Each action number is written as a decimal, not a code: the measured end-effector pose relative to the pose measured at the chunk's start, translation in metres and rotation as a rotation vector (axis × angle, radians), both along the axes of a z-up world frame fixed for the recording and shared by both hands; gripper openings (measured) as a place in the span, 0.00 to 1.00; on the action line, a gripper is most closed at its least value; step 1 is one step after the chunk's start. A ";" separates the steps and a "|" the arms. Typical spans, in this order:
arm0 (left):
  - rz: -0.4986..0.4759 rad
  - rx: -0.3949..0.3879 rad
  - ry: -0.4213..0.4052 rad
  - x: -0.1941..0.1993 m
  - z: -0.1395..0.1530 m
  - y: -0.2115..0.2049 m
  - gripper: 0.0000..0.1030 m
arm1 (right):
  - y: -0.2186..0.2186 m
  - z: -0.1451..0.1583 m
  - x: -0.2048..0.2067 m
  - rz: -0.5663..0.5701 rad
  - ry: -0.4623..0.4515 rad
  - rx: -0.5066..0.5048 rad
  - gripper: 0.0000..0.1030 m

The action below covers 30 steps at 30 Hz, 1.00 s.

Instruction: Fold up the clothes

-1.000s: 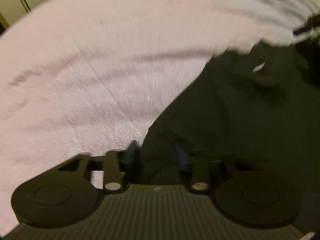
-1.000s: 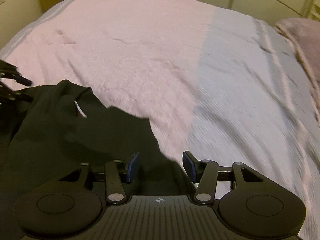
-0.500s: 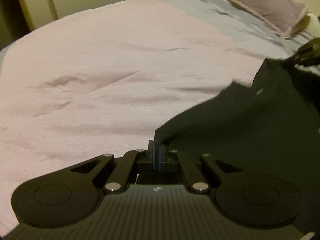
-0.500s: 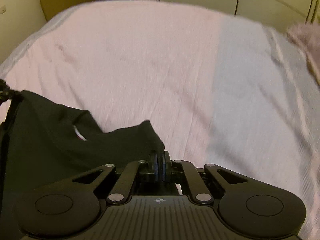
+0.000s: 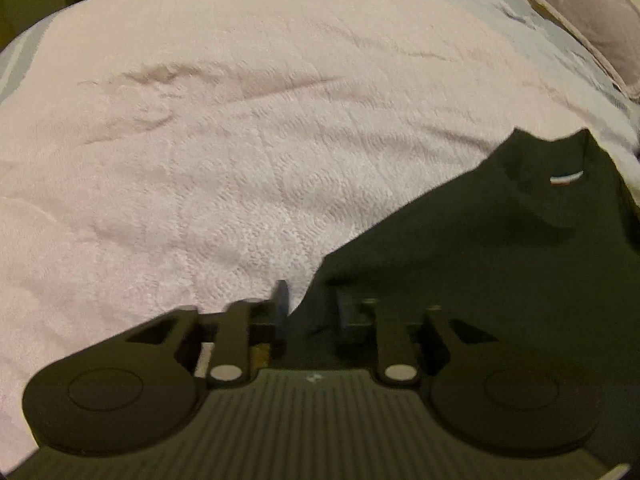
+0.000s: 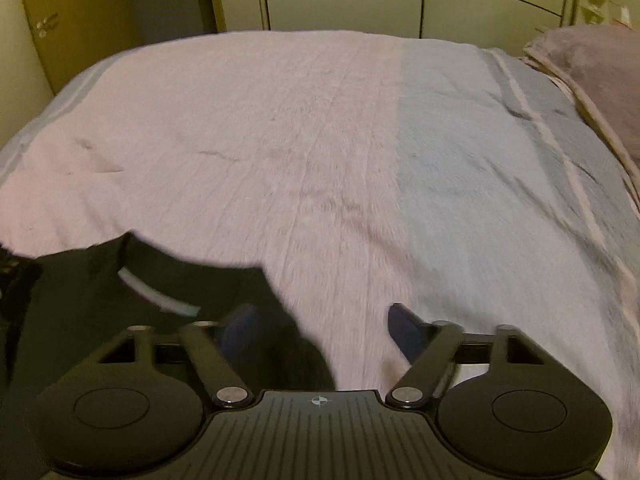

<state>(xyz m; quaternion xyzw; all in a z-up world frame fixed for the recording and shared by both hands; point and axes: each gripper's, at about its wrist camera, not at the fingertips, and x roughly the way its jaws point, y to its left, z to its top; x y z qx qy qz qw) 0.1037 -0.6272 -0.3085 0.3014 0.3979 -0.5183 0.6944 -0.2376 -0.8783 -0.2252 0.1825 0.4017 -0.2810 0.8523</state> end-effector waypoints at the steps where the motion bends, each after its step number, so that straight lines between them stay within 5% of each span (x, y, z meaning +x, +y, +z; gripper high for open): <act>1: -0.001 -0.002 -0.012 -0.001 0.006 0.004 0.28 | 0.011 0.001 -0.008 -0.002 0.015 0.007 0.74; 7: -0.080 0.001 -0.049 -0.034 0.039 0.045 0.37 | 0.101 0.002 -0.071 -0.060 0.105 0.027 0.74; 12: -0.131 0.056 0.023 -0.082 0.041 0.088 0.40 | 0.165 -0.016 -0.116 -0.081 0.274 0.012 0.74; 13: -0.138 0.070 0.040 -0.092 0.039 0.095 0.40 | 0.172 -0.022 -0.124 -0.084 0.309 0.016 0.55; 15: -0.159 0.099 0.059 -0.112 0.034 0.106 0.40 | 0.181 -0.029 -0.139 -0.090 0.363 0.016 0.02; 19: -0.190 0.110 0.068 -0.142 0.037 0.122 0.40 | 0.146 0.002 -0.176 -0.175 0.329 -0.052 0.02; 23: -0.158 0.112 0.092 -0.153 0.043 0.132 0.40 | 0.082 0.035 -0.225 -0.388 0.257 -0.131 0.04; 24: -0.151 0.114 0.094 -0.156 0.045 0.135 0.40 | 0.068 0.039 -0.233 -0.435 0.253 -0.134 0.23; 25: -0.145 0.117 0.094 -0.158 0.048 0.138 0.40 | 0.056 0.038 -0.238 -0.471 0.267 -0.118 0.54; 30: -0.092 0.140 0.109 -0.161 0.054 0.159 0.44 | 0.076 0.050 -0.225 -0.449 0.229 -0.123 0.59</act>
